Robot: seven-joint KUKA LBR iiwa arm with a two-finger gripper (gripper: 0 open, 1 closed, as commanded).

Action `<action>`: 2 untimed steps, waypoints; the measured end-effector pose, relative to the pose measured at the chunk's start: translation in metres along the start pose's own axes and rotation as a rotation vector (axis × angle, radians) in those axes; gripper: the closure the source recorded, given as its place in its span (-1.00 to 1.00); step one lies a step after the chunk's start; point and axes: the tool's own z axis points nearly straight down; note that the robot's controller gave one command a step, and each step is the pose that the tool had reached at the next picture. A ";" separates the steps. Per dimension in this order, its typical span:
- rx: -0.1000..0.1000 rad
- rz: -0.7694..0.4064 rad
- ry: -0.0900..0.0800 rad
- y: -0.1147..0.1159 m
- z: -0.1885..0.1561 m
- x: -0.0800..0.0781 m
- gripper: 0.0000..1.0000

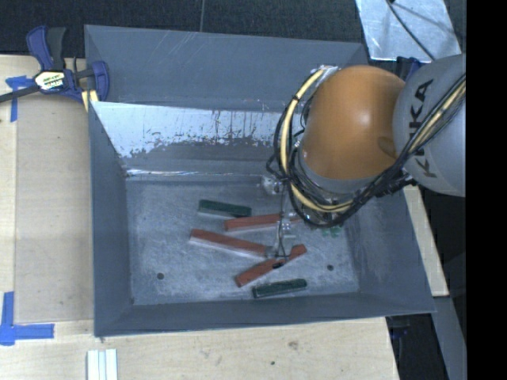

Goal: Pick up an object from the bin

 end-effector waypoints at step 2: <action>0.000 -0.266 -0.008 -0.006 0.108 -0.088 -1.00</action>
Offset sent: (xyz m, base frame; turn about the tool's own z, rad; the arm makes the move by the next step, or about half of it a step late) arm 0.0769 0.0141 -0.1392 0.0731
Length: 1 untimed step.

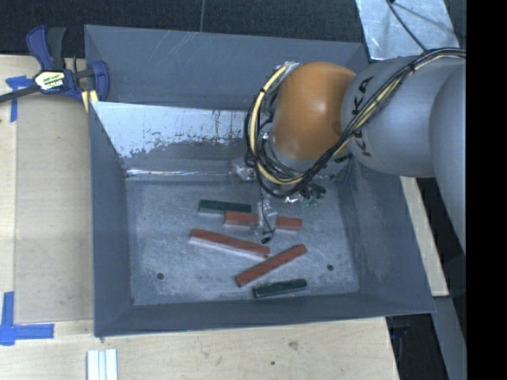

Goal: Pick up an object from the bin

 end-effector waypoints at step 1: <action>0.000 0.276 -0.001 0.028 -0.009 -0.003 -1.00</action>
Offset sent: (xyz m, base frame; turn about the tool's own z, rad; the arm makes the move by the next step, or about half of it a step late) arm -0.0054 0.0275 0.0083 0.2757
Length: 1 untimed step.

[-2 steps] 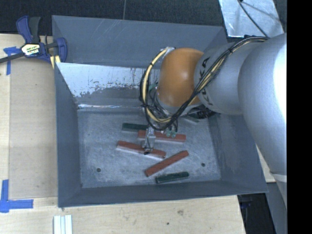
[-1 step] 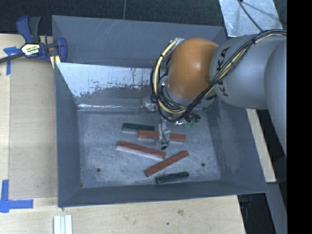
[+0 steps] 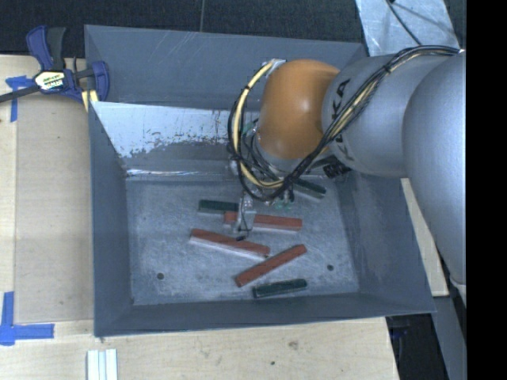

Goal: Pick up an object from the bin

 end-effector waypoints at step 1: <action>0.002 0.217 0.005 -0.002 0.037 0.003 -1.00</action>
Offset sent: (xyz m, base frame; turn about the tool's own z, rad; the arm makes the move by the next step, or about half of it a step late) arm -0.0043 -0.0015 -0.0393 0.2189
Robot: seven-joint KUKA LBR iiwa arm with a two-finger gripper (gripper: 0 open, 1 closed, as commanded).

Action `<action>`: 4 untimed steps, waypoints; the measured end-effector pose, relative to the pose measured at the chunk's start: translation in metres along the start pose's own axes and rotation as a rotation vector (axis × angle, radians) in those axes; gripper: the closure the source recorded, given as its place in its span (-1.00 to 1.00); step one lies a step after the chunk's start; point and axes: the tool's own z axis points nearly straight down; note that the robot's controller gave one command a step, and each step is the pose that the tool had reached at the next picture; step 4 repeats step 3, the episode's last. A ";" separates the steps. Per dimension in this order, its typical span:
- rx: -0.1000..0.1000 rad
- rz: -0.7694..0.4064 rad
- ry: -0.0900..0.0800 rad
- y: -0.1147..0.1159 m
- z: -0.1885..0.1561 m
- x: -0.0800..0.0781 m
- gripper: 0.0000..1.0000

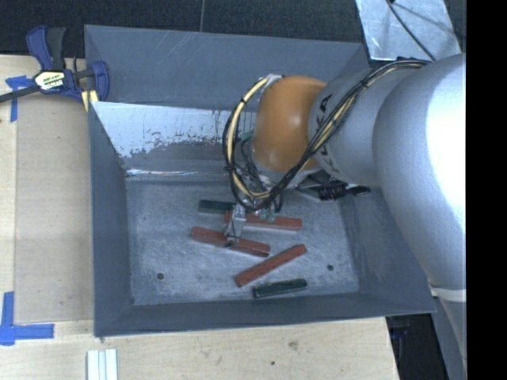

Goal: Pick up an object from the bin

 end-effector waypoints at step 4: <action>-0.001 -0.001 -0.003 0.000 -0.020 -0.003 1.00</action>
Offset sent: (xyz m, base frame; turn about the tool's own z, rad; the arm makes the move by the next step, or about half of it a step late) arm 0.0000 0.0000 0.0000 0.0000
